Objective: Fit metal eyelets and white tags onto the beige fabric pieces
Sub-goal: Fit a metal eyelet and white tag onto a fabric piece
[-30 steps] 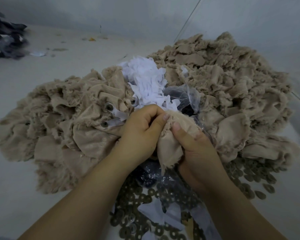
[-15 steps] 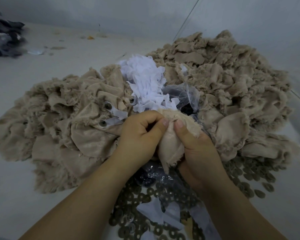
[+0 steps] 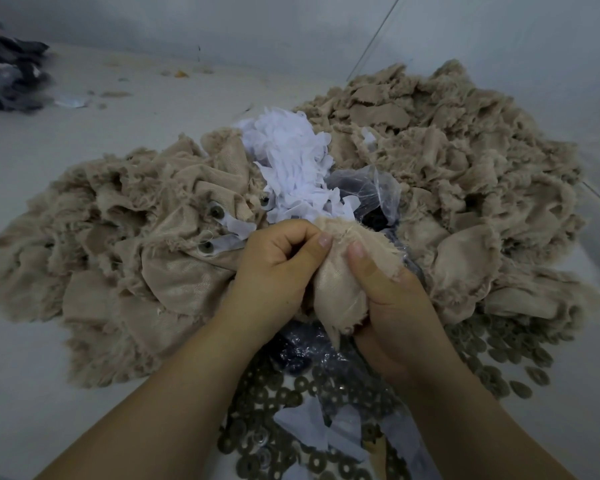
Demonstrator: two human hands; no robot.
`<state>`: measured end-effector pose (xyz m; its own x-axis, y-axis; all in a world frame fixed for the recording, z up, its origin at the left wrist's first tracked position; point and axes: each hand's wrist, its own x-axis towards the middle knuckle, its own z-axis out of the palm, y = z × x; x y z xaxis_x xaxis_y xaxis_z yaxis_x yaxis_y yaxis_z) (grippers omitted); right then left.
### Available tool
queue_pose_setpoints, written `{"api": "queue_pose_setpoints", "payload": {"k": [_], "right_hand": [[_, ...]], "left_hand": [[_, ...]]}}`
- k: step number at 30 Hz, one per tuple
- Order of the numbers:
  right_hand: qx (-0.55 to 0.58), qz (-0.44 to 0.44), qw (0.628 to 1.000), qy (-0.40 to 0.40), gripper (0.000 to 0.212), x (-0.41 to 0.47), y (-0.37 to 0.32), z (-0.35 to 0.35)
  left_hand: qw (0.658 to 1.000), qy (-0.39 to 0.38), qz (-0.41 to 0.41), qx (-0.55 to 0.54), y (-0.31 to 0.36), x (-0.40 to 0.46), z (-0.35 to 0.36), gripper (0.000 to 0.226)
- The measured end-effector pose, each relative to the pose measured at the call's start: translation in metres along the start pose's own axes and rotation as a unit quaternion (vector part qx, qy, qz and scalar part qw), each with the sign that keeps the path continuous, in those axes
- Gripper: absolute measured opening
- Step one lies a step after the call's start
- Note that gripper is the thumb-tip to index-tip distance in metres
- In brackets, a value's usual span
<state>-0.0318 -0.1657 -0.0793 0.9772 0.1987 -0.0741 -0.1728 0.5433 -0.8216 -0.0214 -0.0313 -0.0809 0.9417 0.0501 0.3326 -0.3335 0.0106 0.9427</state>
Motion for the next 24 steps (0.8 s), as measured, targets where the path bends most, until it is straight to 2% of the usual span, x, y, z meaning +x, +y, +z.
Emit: {"api": "queue_pose_setpoints", "payload": {"k": [3, 6, 11, 14, 20, 24], "right_hand": [[0.013, 0.021, 1.0, -0.006, 0.047, -0.001, -0.002, 0.001], [0.023, 0.037, 0.999, 0.001, 0.049, 0.0, -0.004, 0.001], [0.071, 0.063, 0.995, -0.016, 0.055, 0.0, -0.007, 0.003], [0.095, 0.093, 0.99, -0.038, 0.059, -0.001, -0.012, 0.004], [0.118, 0.136, 0.981, -0.065, 0.057, -0.002, -0.014, 0.011], [0.111, 0.16, 0.978, -0.07, 0.057, -0.003, -0.01, 0.013]], "left_hand": [[1.0, -0.012, 0.01, 0.015, 0.001, 0.0, 0.001, 0.031], [0.998, -0.059, -0.005, 0.001, 0.003, 0.0, 0.001, 0.026], [0.996, -0.08, -0.028, -0.033, 0.01, 0.001, 0.0, 0.028], [0.995, -0.095, -0.014, 0.0, 0.015, 0.002, -0.001, 0.027], [0.991, -0.015, 0.071, 0.109, 0.031, 0.006, -0.007, 0.036], [0.99, -0.022, 0.057, 0.127, 0.033, 0.009, -0.025, 0.044]]}}
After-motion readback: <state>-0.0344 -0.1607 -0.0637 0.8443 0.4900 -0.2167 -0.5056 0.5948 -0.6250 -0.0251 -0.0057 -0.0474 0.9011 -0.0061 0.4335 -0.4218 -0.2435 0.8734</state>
